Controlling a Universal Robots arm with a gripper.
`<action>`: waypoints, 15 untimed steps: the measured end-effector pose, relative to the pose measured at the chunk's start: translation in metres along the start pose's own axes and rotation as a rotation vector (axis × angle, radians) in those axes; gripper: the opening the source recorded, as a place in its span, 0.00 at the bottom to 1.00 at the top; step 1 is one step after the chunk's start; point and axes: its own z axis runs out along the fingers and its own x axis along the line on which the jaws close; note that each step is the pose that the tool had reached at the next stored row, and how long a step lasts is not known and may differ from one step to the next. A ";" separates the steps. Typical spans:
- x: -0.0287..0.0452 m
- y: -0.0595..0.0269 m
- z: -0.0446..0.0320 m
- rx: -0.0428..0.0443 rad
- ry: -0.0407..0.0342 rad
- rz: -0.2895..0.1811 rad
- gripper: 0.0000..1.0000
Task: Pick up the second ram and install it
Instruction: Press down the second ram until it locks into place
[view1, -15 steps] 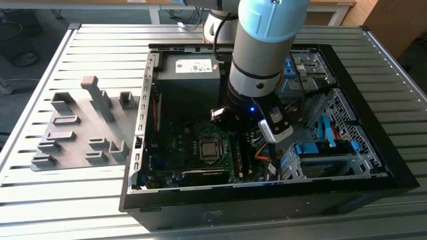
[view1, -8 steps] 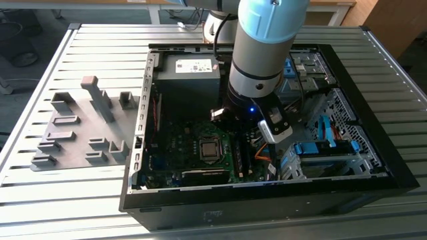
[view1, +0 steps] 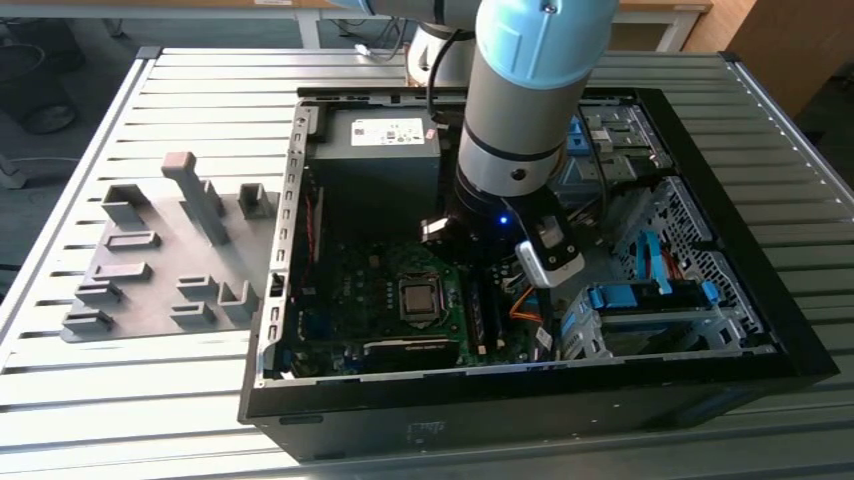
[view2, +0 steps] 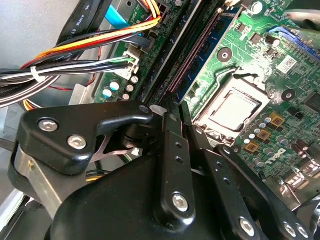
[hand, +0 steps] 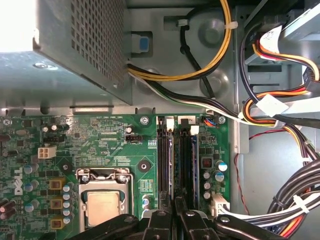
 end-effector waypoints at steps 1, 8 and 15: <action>0.0000 0.0001 0.0002 0.0000 0.0000 0.000 0.14; 0.0000 0.0009 0.0023 0.0001 0.0001 0.000 0.14; 0.0000 0.0009 0.0052 0.0000 0.0000 0.000 0.14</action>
